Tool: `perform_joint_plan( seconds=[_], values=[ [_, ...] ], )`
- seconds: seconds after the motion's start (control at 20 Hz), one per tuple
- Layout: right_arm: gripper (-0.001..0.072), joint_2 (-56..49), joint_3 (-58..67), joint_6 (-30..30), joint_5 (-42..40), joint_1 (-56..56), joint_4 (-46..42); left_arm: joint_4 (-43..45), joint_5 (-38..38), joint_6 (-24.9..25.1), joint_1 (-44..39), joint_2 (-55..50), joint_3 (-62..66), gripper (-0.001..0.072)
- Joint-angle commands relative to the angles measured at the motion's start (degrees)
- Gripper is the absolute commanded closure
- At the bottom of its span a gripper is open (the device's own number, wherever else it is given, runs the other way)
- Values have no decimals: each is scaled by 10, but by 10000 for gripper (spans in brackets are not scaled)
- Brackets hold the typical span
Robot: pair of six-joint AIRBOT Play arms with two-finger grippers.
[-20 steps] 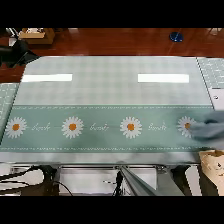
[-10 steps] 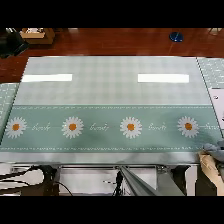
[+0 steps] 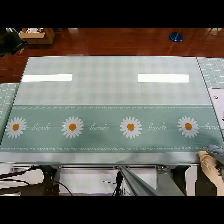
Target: Fold the shirts.
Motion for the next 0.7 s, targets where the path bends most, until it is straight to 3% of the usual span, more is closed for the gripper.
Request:
perform_joint_plan(
  seconds=[0.0,0.05,0.1,0.15,0.2,0.3,0.4,0.5,0.65],
  values=[
    [681,3,-24,1,3,0,-13,0,5,3,17,0,1,686],
    [674,5,-38,1,4,0,-4,0,7,10,23,0,1,686],
    [573,8,-49,0,3,0,-3,0,8,17,27,0,1,686],
    [400,11,-56,-9,3,0,-15,0,8,17,31,0,1,686],
    [341,11,-58,-23,3,0,-42,0,8,17,34,0,1,686],
    [338,11,-58,-31,1,0,-128,0,8,18,38,0,1,686],
    [338,11,-58,-19,-34,0,-153,0,8,26,38,0,1,686],
    [339,10,-57,-17,-103,2,-81,-1,7,26,37,0,1,686],
    [339,10,-54,-43,-210,3,153,-38,-4,26,37,1,1,686]
  ],
)
